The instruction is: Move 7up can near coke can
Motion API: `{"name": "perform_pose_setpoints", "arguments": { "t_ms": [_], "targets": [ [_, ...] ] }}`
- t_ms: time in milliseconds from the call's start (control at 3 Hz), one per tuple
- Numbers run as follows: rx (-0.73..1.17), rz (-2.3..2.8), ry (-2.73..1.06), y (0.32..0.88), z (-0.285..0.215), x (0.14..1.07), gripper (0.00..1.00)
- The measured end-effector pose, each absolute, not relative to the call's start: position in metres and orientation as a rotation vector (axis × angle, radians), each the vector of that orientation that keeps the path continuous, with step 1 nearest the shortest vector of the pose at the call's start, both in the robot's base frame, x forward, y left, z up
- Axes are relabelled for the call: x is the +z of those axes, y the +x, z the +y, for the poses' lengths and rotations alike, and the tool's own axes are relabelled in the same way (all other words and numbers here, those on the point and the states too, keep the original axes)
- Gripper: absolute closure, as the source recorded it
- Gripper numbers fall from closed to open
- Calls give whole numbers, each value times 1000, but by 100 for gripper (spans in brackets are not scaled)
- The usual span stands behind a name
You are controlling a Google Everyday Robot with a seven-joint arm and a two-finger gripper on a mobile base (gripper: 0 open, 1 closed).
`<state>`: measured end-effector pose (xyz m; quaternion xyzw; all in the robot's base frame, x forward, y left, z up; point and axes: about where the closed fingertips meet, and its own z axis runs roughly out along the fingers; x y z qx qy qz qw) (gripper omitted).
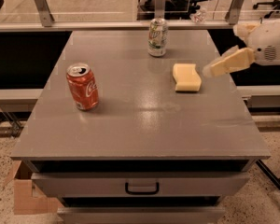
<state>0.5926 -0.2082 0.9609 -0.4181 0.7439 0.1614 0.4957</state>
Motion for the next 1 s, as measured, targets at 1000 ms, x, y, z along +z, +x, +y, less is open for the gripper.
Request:
{"name": "perform_pose_setpoints", "arguments": {
  "t_ms": [1000],
  "targets": [
    [407,1751,-875,694,-175,901,0]
  ]
}}
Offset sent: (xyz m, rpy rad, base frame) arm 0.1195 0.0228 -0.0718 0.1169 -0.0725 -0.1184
